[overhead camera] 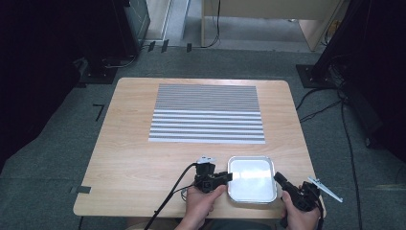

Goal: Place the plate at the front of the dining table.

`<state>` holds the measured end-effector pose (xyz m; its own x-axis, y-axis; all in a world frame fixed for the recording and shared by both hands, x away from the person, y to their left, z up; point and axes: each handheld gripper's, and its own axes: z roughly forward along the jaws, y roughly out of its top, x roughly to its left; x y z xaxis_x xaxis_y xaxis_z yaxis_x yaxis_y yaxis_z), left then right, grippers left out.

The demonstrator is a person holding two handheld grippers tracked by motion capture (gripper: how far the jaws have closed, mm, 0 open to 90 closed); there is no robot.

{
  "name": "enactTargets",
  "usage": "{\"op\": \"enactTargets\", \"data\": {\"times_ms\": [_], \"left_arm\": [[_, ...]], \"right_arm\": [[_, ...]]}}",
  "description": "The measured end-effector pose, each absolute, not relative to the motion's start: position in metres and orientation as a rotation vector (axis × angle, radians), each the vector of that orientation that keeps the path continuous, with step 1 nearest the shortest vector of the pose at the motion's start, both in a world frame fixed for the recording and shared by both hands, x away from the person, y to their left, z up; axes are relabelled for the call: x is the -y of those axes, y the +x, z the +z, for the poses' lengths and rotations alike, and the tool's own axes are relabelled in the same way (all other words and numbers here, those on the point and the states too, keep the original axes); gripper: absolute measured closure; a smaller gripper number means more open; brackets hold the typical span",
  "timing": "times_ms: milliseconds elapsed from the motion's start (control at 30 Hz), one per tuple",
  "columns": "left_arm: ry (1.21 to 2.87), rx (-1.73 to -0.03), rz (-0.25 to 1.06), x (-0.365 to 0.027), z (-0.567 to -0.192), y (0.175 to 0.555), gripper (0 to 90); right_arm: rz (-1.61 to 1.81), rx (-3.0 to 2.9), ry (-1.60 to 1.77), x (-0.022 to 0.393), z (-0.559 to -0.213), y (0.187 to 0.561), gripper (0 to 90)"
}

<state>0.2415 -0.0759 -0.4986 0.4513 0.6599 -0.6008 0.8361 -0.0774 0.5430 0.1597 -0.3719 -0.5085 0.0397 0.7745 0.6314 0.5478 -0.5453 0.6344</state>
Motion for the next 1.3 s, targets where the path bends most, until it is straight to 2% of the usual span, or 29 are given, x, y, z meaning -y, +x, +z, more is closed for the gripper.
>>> {"op": "enactTargets", "data": {"times_ms": [300,900,1133,1300], "left_arm": [[1.765,-1.284,-0.325,0.072,-0.500,0.245,73.0],[1.752,-1.272,-0.356,0.078,-0.502,0.246,72.2],[1.809,-1.246,-0.260,0.085,-0.498,0.241,71.9],[1.909,-1.214,-0.094,0.096,-0.492,0.232,74.4]], "right_arm": [[1.515,-1.367,2.117,0.375,-0.512,0.161,90.0],[1.553,-1.317,2.118,0.382,-0.510,0.160,90.0],[1.498,-1.347,2.088,0.380,-0.508,0.160,89.1],[1.375,-1.430,2.020,0.371,-0.504,0.161,88.0]]}}
